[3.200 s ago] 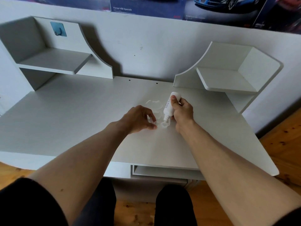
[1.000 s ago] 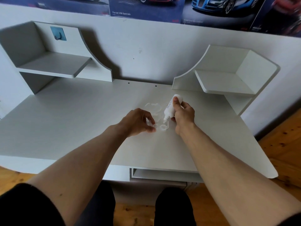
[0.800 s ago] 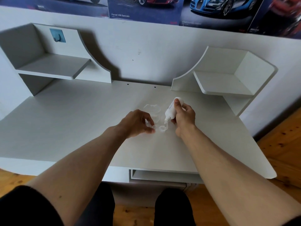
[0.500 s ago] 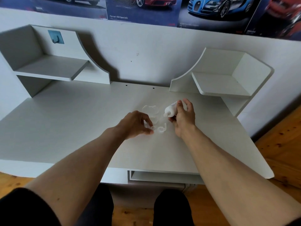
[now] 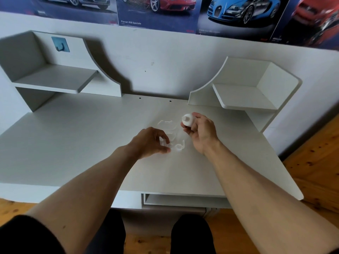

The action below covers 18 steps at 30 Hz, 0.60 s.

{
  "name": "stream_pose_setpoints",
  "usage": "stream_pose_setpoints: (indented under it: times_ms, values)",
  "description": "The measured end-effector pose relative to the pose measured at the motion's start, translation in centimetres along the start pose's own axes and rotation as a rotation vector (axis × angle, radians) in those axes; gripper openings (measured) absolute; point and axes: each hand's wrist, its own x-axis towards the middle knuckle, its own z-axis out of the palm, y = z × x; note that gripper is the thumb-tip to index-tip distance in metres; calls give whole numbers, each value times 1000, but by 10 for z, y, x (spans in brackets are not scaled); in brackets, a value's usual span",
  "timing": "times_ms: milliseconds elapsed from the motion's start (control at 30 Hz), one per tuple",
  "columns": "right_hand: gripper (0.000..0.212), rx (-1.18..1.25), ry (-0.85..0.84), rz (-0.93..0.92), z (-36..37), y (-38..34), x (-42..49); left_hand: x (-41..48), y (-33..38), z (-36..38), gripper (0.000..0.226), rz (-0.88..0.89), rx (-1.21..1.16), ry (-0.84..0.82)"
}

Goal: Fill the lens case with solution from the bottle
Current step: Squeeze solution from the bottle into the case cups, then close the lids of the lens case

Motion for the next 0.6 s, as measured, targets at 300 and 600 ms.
stream_pose_setpoints:
  times_ms: [300, 600]
  values:
    - [48, -36, -64, 9, -1, 5, -5, -2, 0, 0, 21, -6, -35, -2]
    - [30, -662, -54, -199, 0, 5, -2, -2, 2, 0, 26, -16, -69, -25]
